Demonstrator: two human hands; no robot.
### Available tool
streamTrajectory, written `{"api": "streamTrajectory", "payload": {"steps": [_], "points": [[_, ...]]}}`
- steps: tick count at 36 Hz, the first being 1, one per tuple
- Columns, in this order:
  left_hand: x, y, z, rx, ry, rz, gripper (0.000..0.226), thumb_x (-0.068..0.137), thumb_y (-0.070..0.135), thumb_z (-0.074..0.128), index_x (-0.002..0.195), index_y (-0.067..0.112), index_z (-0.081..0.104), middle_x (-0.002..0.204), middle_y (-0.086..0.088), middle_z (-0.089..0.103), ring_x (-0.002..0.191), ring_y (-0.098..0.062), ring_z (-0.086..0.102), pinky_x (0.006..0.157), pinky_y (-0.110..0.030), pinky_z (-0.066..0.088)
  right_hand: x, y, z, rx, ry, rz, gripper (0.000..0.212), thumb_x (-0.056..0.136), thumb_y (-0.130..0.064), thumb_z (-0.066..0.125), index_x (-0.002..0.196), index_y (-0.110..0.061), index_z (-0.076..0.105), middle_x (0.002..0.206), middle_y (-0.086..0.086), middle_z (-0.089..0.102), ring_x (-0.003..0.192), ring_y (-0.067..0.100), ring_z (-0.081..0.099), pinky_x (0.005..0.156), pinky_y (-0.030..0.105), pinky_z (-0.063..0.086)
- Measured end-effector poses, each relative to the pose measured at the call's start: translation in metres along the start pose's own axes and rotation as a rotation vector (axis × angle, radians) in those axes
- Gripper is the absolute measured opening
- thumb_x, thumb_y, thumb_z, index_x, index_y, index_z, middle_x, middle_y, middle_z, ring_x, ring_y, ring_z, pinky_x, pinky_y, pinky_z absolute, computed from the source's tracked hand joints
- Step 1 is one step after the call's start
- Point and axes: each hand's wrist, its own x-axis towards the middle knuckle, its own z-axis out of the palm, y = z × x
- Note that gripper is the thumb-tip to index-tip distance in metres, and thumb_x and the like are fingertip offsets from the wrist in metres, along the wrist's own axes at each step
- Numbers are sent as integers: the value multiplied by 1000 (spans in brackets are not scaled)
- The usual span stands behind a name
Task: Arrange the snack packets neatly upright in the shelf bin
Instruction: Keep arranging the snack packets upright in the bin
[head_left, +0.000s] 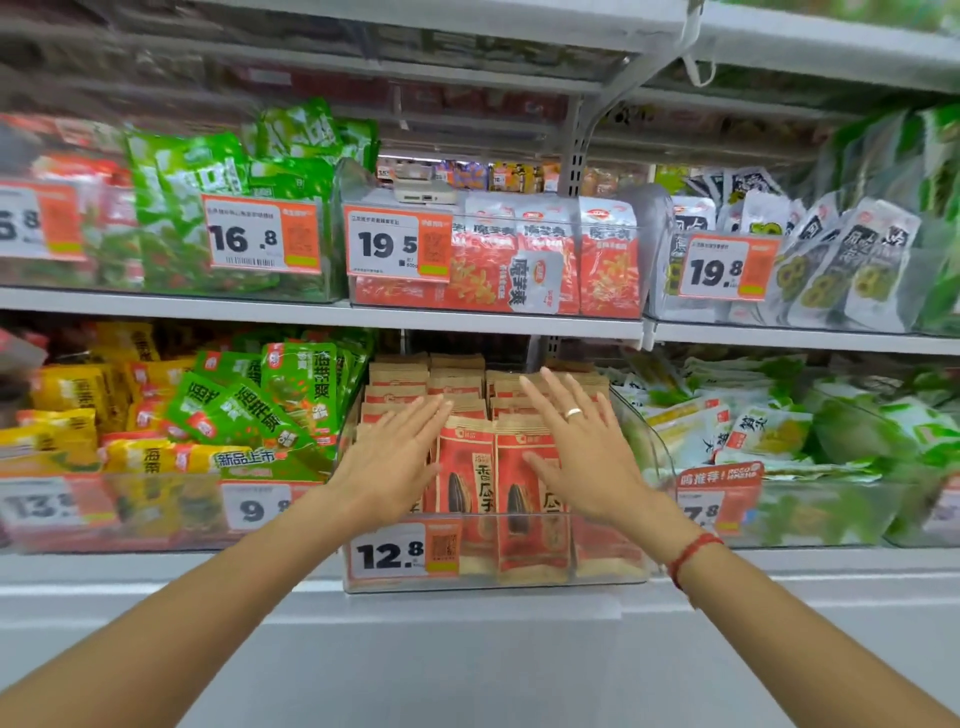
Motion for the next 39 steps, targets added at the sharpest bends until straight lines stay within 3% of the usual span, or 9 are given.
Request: {"api": "streamTrajectory", "payload": {"steps": [3,7,12,17,22,28,30,33,39], "points": [[16,-6,3,51,-14,10,73,102,41,35,153,16,-11,162,0,-12,149,-14,-9,119,-30,-3,0,6,5,61,-11,15,64,100,-45,36,152,-35,0,161,-8,1,149,15,0,117,36,-4],[30,-5,9,49,-126,54,72,100,35,46,154,14,5,163,-3,1,149,-19,3,120,-34,4,5,15,9,190,-244,40,64,97,-31,47,152,-34,13,159,-3,20,136,24,39,111,40,35],[34,-12,15,60,-120,86,70,99,38,47,154,15,10,163,-4,3,149,-19,6,121,-35,8,20,18,-1,79,-298,10,68,93,-36,55,151,-29,19,154,1,31,143,22,25,114,40,24],[25,-9,11,49,-14,77,69,100,41,44,155,22,6,163,3,-3,149,-15,-4,121,-36,-1,15,11,-2,368,218,45,55,96,-38,49,147,-31,32,152,-7,35,138,13,34,111,34,30],[7,-10,1,53,-43,61,61,102,35,40,154,22,10,163,2,5,150,-15,1,122,-36,4,6,-4,23,126,-134,27,64,99,-36,42,153,-30,9,161,-5,11,149,23,4,120,42,10],[-25,-6,-16,-14,-64,15,50,103,34,37,151,21,28,157,3,28,144,-15,25,118,-35,24,-3,-9,-10,220,-87,23,64,95,-31,52,151,-28,20,157,-3,24,145,21,18,119,42,18],[-44,-5,-19,-59,-48,-22,48,102,39,37,147,24,34,150,4,42,136,-16,40,108,-35,37,-23,-9,-21,208,-28,-13,56,96,-33,52,147,-28,30,151,-4,35,139,18,30,113,37,28],[-74,-4,-16,-86,-20,-51,47,101,44,40,144,25,39,140,5,52,124,-19,51,93,-34,45,-58,2,-28,196,-49,-36,37,96,-35,53,132,-28,53,129,-7,59,115,14,55,89,27,43],[-86,4,15,-2,135,-33,41,88,31,67,126,21,59,115,3,67,104,-22,63,74,-35,50,-89,22,-3,128,-103,70,33,89,-34,63,119,-21,62,103,-2,70,95,19,63,72,33,49]]}}
